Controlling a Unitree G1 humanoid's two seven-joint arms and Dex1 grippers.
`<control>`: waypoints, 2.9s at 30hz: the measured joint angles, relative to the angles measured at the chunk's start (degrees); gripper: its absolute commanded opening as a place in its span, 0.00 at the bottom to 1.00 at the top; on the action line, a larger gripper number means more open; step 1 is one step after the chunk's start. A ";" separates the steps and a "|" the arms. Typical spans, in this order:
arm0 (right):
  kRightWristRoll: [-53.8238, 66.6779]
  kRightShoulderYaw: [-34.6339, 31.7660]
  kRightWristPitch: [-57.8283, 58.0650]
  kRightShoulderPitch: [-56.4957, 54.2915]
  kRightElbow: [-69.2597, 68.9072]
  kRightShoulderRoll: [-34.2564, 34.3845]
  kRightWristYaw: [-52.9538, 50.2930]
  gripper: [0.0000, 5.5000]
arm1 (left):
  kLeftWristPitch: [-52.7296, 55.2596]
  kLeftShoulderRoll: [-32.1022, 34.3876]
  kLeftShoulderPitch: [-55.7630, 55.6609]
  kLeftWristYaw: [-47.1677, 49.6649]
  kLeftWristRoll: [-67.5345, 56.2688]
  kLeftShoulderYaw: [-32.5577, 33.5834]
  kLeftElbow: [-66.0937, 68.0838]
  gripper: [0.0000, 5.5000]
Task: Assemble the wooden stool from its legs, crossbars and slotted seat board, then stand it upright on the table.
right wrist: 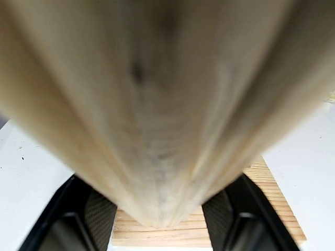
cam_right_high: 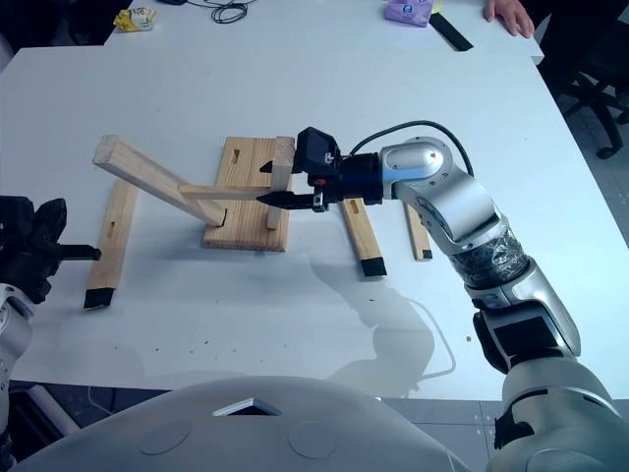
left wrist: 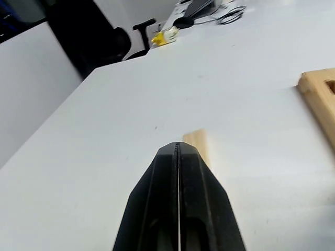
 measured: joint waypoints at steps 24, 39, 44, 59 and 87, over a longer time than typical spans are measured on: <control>-0.99 -0.20 0.32 -3.88 3.91 -0.64 1.92 0.37 | -9.53 -5.28 -21.95 -9.72 16.38 -28.90 11.52 0.00; -1.39 -0.20 -1.60 -3.89 5.20 -1.16 4.11 0.37 | -9.26 -3.85 -11.67 -15.77 10.37 -13.04 3.32 0.00; -1.39 -0.21 -2.25 -3.92 5.84 -1.18 4.60 0.37 | -11.36 -1.34 -12.31 -17.26 9.17 -4.56 5.70 0.00; -0.84 -2.67 -2.14 -3.62 6.74 -3.44 6.50 0.37 | -10.29 -11.62 -22.21 -11.95 13.21 -24.07 5.91 0.00; -13.15 -2.08 -0.33 2.35 11.62 -0.93 6.50 0.82 | -7.62 -15.37 -18.67 -13.51 -9.76 -12.80 -3.57 0.00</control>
